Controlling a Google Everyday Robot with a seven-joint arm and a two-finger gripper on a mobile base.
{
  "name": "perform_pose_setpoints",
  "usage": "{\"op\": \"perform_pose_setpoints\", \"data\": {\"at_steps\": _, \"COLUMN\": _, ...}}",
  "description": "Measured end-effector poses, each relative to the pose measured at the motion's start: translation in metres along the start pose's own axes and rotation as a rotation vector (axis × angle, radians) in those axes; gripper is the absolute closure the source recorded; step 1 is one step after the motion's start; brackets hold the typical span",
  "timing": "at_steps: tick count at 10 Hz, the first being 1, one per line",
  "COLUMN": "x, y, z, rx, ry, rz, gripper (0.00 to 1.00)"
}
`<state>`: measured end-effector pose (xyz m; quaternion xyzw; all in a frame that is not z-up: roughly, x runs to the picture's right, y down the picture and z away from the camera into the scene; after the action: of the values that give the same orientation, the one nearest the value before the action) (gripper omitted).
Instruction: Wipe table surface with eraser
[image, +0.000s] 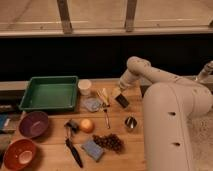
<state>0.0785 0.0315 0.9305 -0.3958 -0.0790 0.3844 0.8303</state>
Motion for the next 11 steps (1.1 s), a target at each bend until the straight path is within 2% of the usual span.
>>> {"op": "perform_pose_setpoints", "data": {"at_steps": 2, "x": -0.009, "y": -0.024, "z": -0.001, "rx": -0.019, "ry": -0.019, "rz": 0.010, "gripper": 1.00}}
{"op": "perform_pose_setpoints", "data": {"at_steps": 4, "x": -0.019, "y": -0.026, "z": 0.007, "rx": -0.037, "ry": -0.010, "rz": -0.007, "gripper": 1.00}}
{"op": "perform_pose_setpoints", "data": {"at_steps": 7, "x": -0.037, "y": 0.007, "z": 0.028, "rx": -0.065, "ry": 0.014, "rz": -0.069, "gripper": 1.00}}
{"op": "perform_pose_setpoints", "data": {"at_steps": 9, "x": -0.026, "y": 0.035, "z": 0.040, "rx": -0.087, "ry": 0.034, "rz": -0.095, "gripper": 1.00}}
{"op": "perform_pose_setpoints", "data": {"at_steps": 11, "x": -0.003, "y": 0.052, "z": 0.043, "rx": -0.101, "ry": 0.054, "rz": -0.099, "gripper": 1.00}}
